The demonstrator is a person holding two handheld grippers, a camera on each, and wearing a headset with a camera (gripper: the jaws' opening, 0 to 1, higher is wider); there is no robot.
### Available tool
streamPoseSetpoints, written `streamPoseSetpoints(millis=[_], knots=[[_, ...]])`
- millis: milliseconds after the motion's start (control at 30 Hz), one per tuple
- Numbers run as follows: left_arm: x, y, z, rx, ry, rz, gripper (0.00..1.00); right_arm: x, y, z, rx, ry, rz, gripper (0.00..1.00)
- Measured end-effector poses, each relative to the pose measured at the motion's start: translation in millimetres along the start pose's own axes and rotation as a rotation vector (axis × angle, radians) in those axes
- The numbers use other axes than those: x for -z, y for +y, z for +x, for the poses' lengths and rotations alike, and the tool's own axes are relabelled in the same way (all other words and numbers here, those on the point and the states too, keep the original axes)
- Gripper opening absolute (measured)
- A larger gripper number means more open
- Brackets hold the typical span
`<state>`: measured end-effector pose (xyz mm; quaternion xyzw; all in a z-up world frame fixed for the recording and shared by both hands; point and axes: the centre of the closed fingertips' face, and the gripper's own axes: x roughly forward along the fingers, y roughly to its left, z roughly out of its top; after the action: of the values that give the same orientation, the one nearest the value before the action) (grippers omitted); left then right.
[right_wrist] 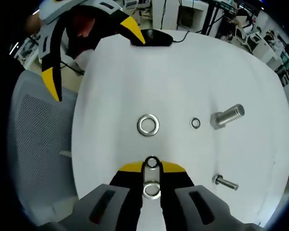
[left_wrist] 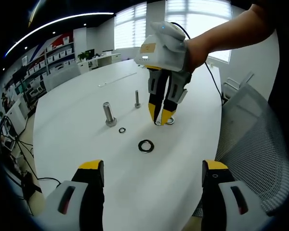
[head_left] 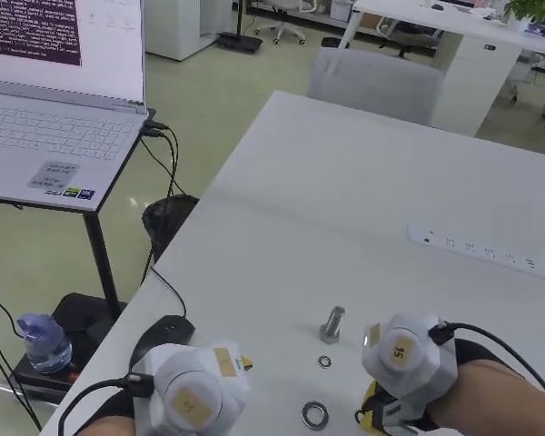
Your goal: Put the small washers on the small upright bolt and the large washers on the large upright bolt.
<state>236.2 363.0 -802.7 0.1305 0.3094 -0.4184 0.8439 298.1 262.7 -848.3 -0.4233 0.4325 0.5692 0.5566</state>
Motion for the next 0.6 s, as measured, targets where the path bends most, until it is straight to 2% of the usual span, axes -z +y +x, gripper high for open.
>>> streamPoseSetpoints(millis=[267,600], knots=[[-0.5,0.7,-1.2,-0.004,0.002,0.008,0.83,5.3,-7.6,-13.0,0.011,0.008,0.043,0.12],[-4.1,4.2,-1.7,-0.003,-0.006,0.0,0.83,29.5,-24.5,-30.8,0.028,0.025,0.081,0.12]])
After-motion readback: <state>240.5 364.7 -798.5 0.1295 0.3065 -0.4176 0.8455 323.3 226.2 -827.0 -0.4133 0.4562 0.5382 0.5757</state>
